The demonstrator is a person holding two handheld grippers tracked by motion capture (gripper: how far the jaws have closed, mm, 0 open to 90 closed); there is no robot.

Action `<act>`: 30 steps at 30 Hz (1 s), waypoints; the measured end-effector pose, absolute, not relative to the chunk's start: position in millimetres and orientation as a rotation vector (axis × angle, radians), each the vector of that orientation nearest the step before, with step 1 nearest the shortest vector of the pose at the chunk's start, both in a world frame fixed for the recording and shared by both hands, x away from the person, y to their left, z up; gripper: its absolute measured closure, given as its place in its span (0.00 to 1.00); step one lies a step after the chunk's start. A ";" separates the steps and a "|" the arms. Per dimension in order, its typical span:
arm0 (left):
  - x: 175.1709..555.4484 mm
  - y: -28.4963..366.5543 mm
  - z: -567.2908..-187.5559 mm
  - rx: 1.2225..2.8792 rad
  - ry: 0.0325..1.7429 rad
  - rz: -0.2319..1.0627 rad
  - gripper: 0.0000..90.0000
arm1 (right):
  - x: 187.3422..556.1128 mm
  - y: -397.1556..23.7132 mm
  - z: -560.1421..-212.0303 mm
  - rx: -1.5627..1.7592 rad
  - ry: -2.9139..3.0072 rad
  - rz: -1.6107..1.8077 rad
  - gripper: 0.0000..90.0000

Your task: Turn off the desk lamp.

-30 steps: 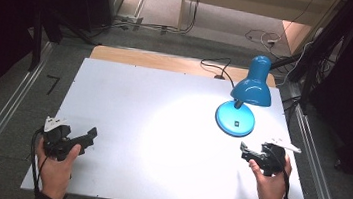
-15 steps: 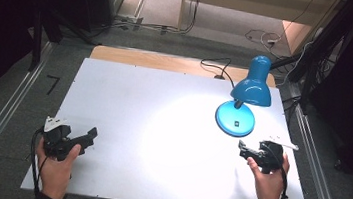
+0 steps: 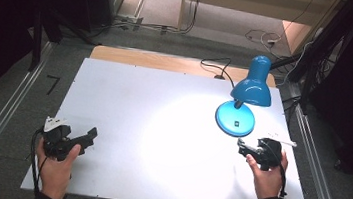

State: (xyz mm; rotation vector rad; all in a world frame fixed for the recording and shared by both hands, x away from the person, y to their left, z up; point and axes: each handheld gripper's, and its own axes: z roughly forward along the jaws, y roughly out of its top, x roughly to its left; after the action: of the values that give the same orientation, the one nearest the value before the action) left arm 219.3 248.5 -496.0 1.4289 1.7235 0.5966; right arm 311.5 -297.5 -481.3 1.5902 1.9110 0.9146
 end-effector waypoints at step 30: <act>219.6 248.9 -496.4 1.430 1.724 0.590 0.08 | 318.3 -291.5 -482.1 1.578 1.920 0.905 0.14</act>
State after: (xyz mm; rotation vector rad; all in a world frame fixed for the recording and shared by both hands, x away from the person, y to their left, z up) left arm 219.6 248.9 -496.4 1.4303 1.7239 0.5897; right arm 318.3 -291.5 -482.1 1.5775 1.9203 0.9053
